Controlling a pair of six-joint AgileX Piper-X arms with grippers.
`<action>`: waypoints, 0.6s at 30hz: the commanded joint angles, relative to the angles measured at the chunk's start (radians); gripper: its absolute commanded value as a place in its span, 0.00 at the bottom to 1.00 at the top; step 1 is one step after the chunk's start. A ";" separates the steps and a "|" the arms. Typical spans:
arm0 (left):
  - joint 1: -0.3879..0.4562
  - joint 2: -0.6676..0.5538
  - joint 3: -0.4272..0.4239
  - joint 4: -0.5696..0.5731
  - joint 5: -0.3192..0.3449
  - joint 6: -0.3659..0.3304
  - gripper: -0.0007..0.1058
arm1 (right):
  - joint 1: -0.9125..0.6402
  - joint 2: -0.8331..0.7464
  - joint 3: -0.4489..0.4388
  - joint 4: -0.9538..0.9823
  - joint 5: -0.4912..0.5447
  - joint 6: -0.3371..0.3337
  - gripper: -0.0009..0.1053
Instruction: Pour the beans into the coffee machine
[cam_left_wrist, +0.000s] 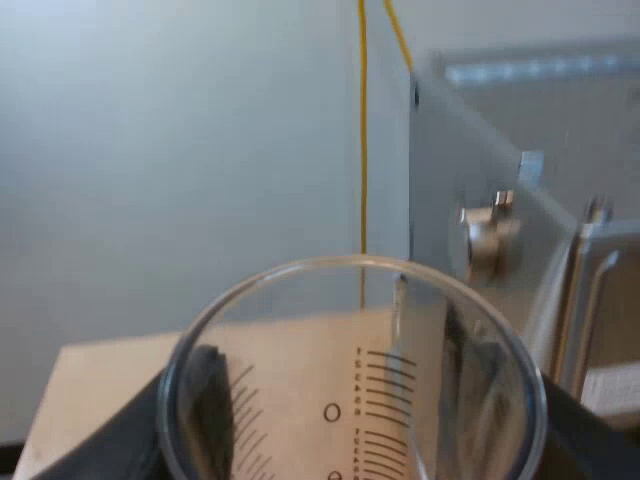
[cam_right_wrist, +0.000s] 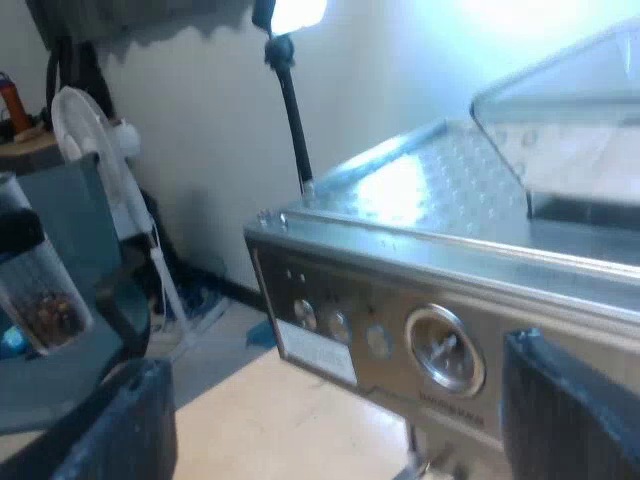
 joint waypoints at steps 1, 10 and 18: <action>0.000 -0.007 -0.033 0.001 0.008 -0.004 0.31 | 0.003 -0.036 -0.004 -0.031 0.026 -0.029 0.65; -0.041 -0.007 -0.065 0.001 0.031 0.004 0.31 | 0.003 -0.108 -0.004 -0.113 0.227 -0.043 0.65; -0.090 0.090 -0.121 0.001 0.032 0.018 0.31 | 0.003 -0.107 -0.004 -0.142 0.235 -0.043 0.65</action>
